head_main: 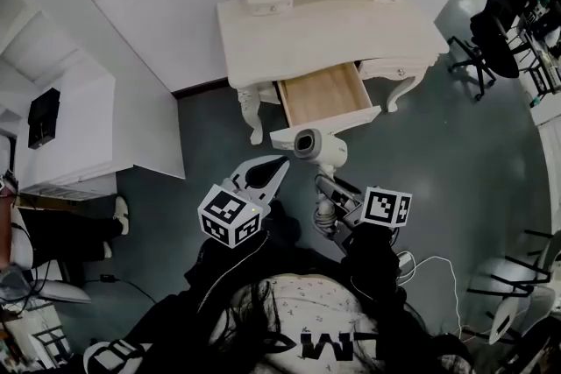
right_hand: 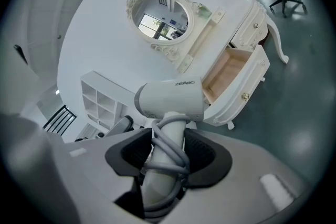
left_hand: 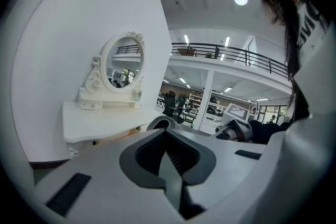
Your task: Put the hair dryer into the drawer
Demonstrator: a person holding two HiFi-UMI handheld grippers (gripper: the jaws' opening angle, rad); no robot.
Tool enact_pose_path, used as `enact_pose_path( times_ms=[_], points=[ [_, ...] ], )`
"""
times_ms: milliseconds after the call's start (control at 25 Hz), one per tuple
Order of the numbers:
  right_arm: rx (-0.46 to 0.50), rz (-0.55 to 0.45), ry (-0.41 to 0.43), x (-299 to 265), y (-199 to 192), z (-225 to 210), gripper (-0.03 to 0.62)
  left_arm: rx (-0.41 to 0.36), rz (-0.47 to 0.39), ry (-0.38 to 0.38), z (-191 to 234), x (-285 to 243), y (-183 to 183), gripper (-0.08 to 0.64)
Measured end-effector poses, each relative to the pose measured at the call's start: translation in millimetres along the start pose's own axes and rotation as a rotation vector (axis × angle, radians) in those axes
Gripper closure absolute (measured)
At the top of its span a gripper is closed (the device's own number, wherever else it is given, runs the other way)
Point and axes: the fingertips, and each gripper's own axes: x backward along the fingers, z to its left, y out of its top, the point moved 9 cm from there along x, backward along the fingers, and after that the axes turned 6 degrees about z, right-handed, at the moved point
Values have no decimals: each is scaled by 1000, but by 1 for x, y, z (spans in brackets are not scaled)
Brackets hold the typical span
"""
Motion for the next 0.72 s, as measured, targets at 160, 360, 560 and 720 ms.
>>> enact_pose_path(
  times_ms=[160,360,560,720],
  points=[
    [-2,-17,-12,-18,18,1,388,-6,-4,-17,25,-7,12,560],
    [7,-22,-27,-44,34,5,388,-7,-12,-27,58,-11,22,560],
    [-16,-20,-33,-60,39,7,390,2,-10,-42,82,-16,27,560],
    [-29,-9,-65,-64,39,4,390,16,-3,-67,88,-21,26,560]
  ],
)
